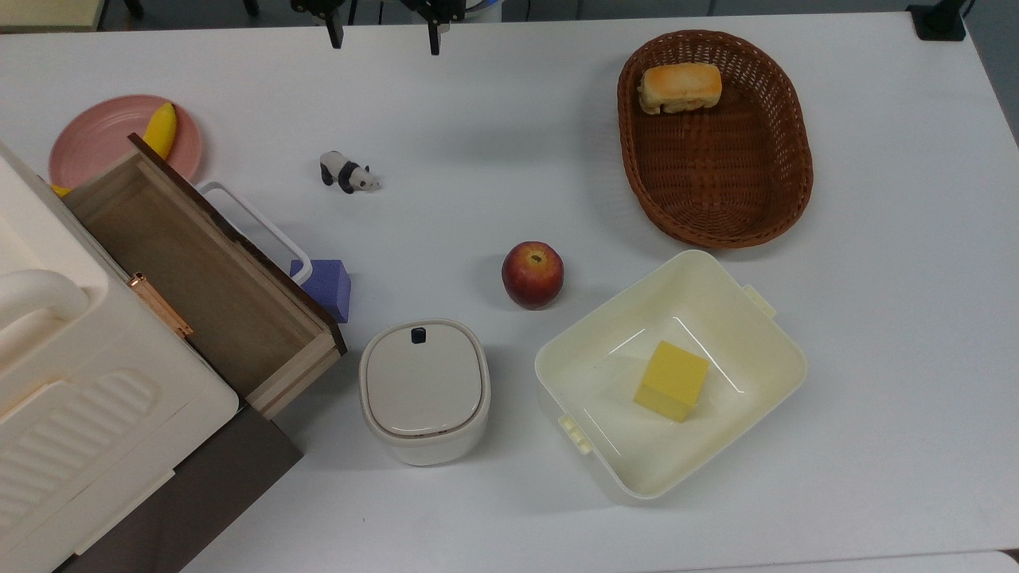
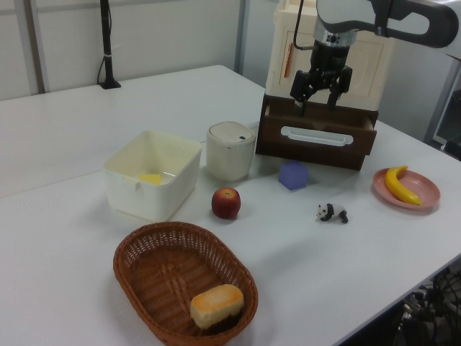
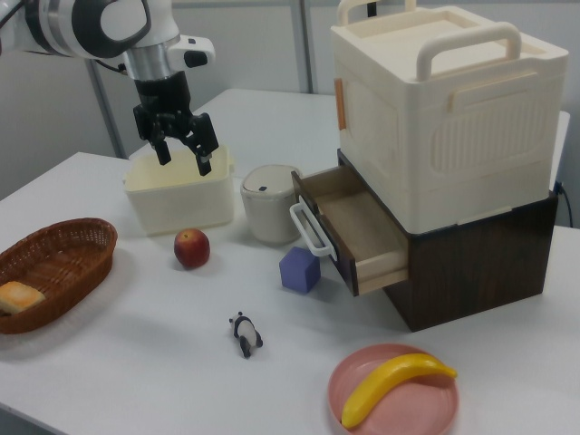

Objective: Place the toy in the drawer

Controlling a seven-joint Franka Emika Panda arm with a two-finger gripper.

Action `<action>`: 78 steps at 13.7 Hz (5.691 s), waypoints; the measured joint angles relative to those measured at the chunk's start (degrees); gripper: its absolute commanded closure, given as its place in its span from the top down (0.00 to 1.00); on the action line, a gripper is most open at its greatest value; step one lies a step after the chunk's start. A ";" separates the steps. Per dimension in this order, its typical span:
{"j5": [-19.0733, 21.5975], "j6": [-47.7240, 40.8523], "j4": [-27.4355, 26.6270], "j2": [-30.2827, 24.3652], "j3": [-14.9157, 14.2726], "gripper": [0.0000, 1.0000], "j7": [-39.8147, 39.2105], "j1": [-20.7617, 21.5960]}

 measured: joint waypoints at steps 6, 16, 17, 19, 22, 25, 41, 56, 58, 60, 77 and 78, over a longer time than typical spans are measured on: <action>-1.01 0.00 0.00 -0.05 -0.10 1.00 -5.04 0.07; -1.01 -1.79 -0.41 0.45 -0.10 1.00 -4.92 0.07; -1.01 -2.15 -0.41 0.55 -0.10 1.00 -4.93 0.07; -1.05 -2.16 -0.41 0.52 -0.08 1.00 -6.27 0.06; -1.15 -2.16 -1.65 -0.22 7.72 1.00 -17.58 -8.64; -3.65 1.17 -6.45 -0.39 12.54 1.00 -21.13 -13.14; -19.19 18.48 -22.17 9.60 13.88 1.00 -46.04 -19.67; -23.21 18.48 -22.43 15.69 14.33 0.02 -45.87 -17.78; -23.21 18.48 -22.26 15.64 14.33 0.00 -45.86 -17.78; -23.21 18.48 -22.24 15.66 14.33 0.00 -45.85 -17.78; -9.59 20.04 -5.56 15.55 15.62 0.00 -32.29 -17.56; -9.13 20.04 -3.48 15.48 15.62 0.00 -31.45 -17.58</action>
